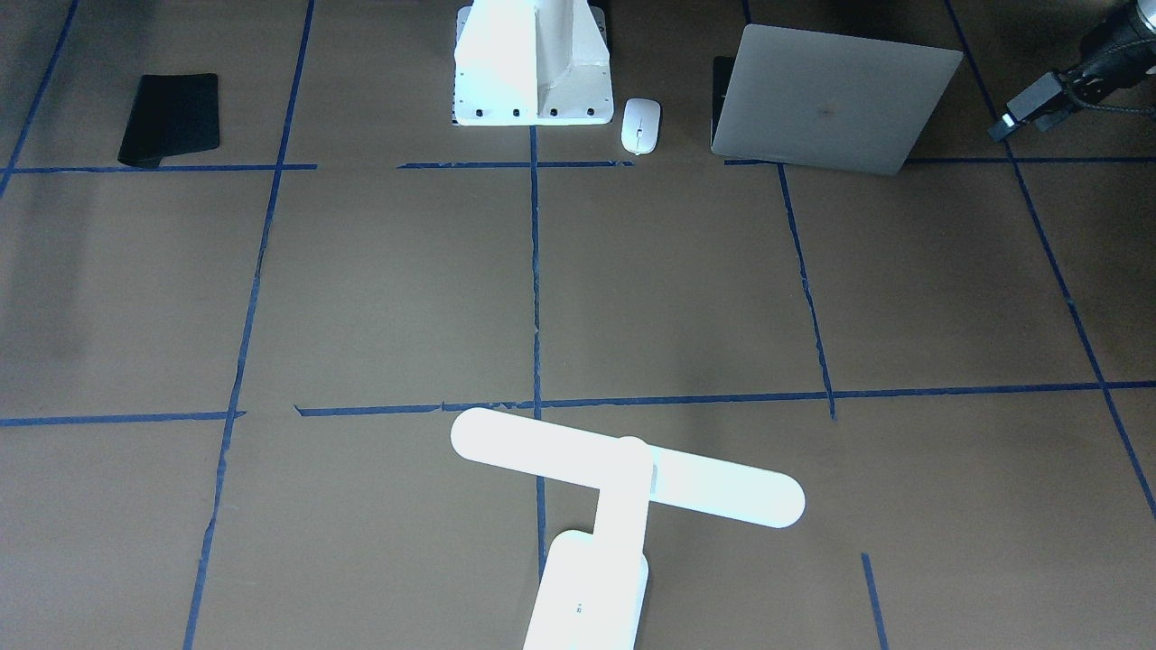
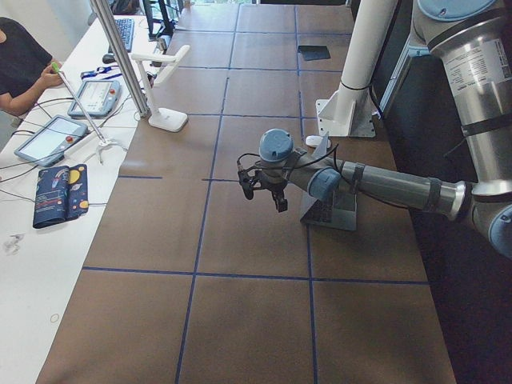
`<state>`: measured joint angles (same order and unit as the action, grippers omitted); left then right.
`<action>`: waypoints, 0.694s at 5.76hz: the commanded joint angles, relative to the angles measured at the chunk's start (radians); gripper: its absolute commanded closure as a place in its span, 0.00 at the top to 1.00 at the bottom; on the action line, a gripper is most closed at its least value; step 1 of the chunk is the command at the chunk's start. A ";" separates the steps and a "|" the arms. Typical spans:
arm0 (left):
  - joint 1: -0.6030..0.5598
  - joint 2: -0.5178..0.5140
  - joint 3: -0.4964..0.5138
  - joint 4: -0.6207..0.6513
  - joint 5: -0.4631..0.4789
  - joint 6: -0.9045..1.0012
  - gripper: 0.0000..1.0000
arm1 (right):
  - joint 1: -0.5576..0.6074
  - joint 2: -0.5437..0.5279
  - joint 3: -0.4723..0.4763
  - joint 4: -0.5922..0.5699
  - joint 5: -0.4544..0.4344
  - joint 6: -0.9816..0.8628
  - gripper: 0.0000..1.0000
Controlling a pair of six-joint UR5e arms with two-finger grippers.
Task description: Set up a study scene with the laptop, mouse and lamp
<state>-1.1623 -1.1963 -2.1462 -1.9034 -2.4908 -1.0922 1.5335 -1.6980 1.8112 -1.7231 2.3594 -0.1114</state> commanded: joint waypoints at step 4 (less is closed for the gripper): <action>0.314 0.112 -0.263 -0.009 0.165 -0.794 1.00 | -0.030 0.000 -0.006 -0.001 0.011 0.007 1.00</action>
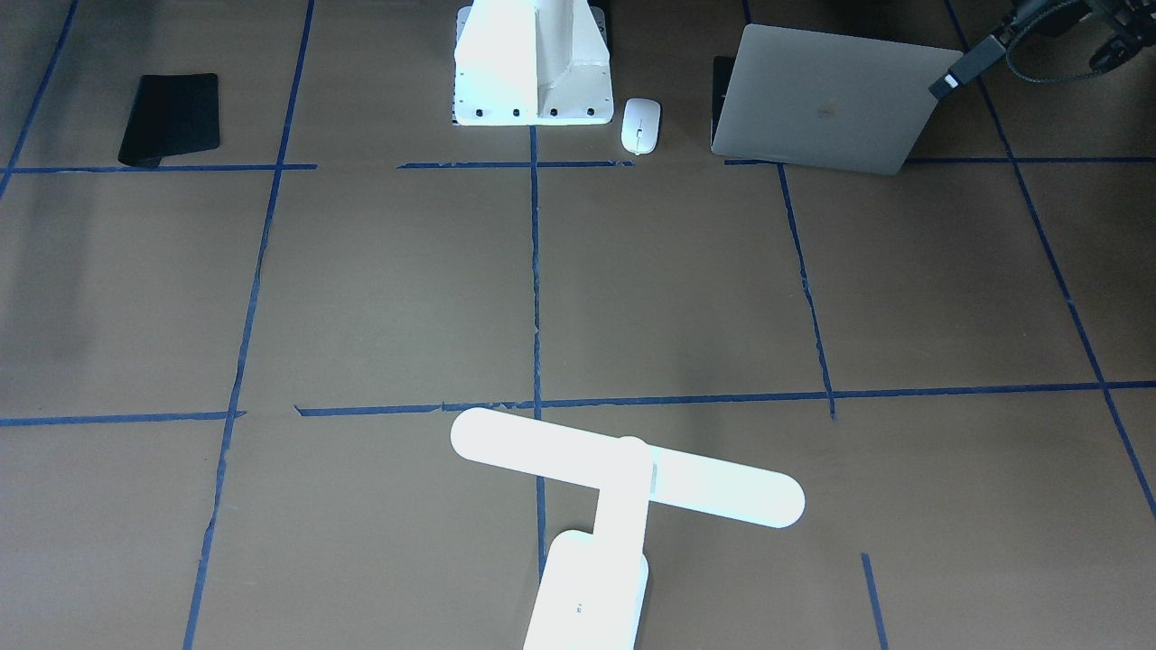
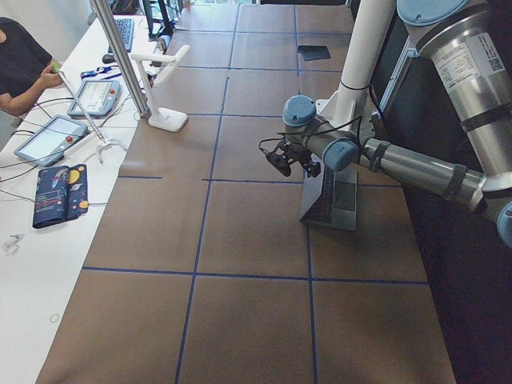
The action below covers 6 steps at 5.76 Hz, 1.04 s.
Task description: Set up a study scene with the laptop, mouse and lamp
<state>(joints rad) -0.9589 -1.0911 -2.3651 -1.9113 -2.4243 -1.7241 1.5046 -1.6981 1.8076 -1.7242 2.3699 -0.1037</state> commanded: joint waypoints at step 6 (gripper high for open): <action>0.393 0.054 -0.128 0.003 0.266 -0.579 1.00 | -0.007 -0.005 -0.001 0.000 -0.001 0.002 1.00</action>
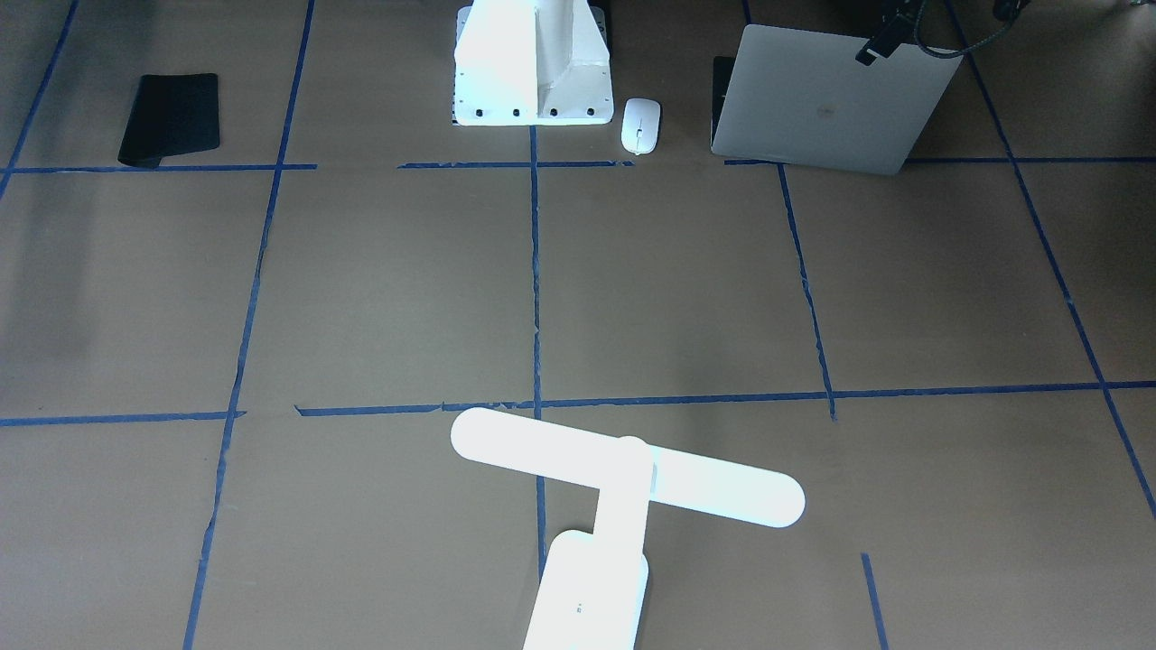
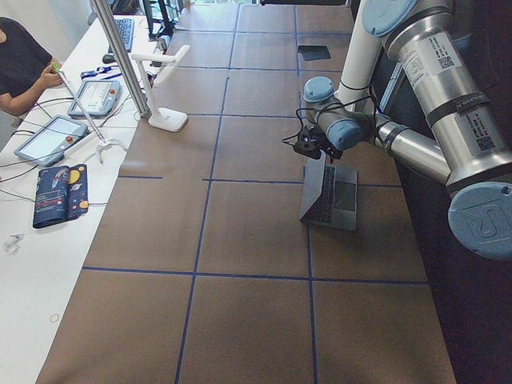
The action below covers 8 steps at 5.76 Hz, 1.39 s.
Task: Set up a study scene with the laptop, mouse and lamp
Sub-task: 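Grasp the grey laptop with the left gripper and lift it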
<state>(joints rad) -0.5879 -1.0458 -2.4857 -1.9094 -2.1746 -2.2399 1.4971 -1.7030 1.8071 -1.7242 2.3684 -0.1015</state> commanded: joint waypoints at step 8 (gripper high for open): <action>0.194 -0.026 0.001 0.010 0.194 -0.282 0.08 | 0.000 -0.009 -0.006 -0.002 0.000 -0.001 1.00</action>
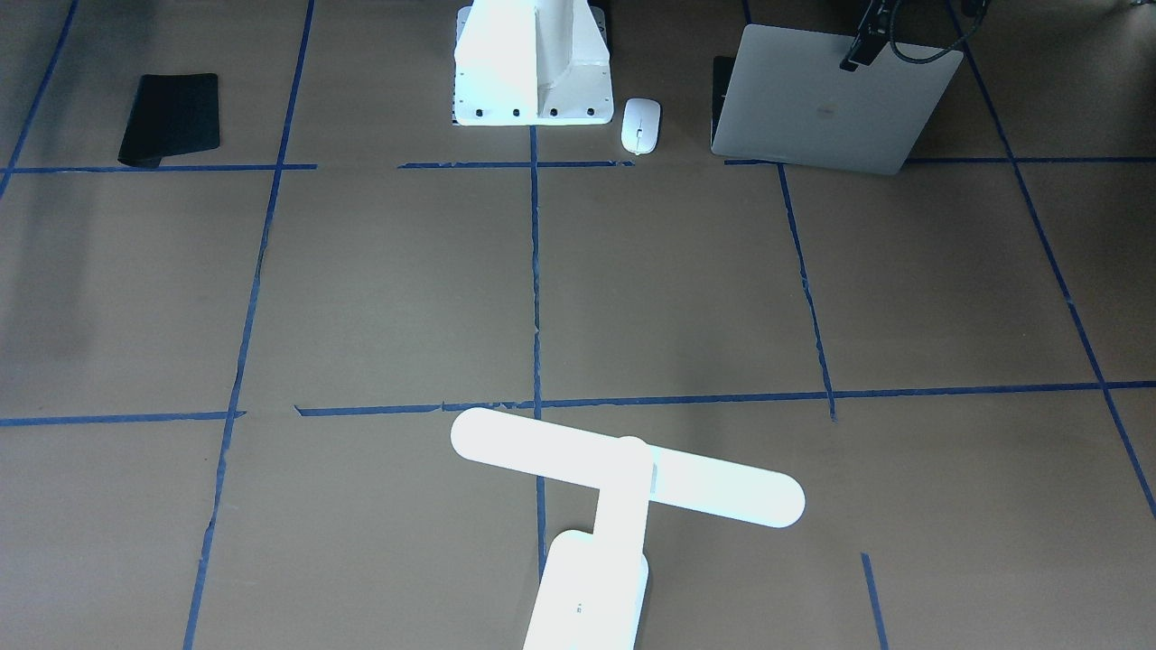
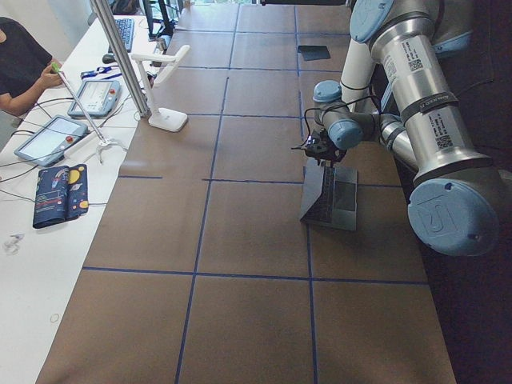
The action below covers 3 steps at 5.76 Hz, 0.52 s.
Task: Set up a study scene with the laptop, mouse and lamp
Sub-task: 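Grasp the grey laptop with the left gripper and lift it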
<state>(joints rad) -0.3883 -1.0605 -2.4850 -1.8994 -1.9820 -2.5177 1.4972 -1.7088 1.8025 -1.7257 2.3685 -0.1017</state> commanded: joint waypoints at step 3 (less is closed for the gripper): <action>-0.270 -0.039 -0.020 0.002 0.002 0.095 0.00 | 0.000 -0.003 0.006 0.000 0.003 0.000 1.00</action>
<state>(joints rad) -0.5566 -1.0910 -2.4970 -1.8985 -1.9804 -2.4788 1.4971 -1.7119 1.8057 -1.7258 2.3704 -0.1013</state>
